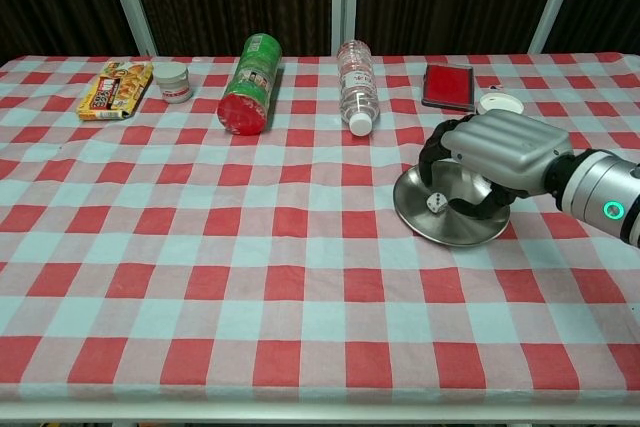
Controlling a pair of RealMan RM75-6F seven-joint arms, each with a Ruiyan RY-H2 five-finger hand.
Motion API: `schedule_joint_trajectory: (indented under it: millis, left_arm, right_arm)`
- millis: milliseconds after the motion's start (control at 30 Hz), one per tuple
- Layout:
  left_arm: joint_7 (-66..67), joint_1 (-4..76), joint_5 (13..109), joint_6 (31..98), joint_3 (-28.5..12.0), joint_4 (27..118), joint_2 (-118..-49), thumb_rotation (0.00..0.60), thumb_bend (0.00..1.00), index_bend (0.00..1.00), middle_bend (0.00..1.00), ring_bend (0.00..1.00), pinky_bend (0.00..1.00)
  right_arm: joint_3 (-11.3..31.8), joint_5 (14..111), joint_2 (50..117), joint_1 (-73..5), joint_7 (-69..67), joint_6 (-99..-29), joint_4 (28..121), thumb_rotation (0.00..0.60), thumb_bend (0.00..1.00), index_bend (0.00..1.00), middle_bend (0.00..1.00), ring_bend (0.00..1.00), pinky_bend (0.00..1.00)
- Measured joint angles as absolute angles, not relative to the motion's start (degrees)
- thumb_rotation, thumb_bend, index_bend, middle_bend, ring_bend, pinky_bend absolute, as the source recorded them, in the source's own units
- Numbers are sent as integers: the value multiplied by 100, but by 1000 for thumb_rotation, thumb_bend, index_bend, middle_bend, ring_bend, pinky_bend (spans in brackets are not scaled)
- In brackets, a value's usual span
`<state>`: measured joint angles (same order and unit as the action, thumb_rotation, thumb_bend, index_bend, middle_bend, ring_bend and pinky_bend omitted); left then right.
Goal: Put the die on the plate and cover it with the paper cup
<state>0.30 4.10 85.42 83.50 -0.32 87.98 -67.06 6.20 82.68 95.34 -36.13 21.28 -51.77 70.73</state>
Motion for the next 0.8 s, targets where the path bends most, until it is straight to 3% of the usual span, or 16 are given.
schedule_joint_trajectory:
  millis: [67, 300, 433, 600, 700, 800]
  left_arm:
    - [13, 410, 8556, 8364, -36, 8791, -6702, 600, 0, 145, 123, 15, 38]
    - [-50, 417, 8610, 8389, -41, 8738, -6711, 600, 0, 145, 123, 16, 39]
    - [-58, 420, 8635, 8404, -42, 8724, -6718, 600, 0, 145, 123, 15, 38]
    - [-7, 454, 8681, 8395, -48, 8743, -6712, 600, 0, 145, 123, 15, 38]
    - [37, 471, 8694, 8379, -48, 8775, -6706, 600, 0, 145, 123, 16, 38]
    - [77, 480, 8676, 8351, -47, 8821, -6687, 600, 0, 145, 123, 16, 38]
  right_arm:
    - [613, 8262, 9473, -3606, 2138, -5205, 7190, 600, 256, 150, 183, 34, 118]
    - [621, 8492, 8862, -3421, 1981, -5930, 8031, 600, 242, 127, 219, 67, 140]
    - [727, 8631, 8375, -3212, 1853, -6614, 8429, 600, 235, 179, 349, 266, 363]
    - [1087, 8351, 7854, -3005, 1732, -7069, 8640, 600, 157, 206, 719, 711, 829]
    - [1226, 7848, 7734, -3012, 1684, -6834, 8640, 600, 110, 207, 832, 829, 933]
    - [1335, 7212, 7645, -3101, 1641, -6296, 8591, 600, 94, 208, 853, 859, 958]
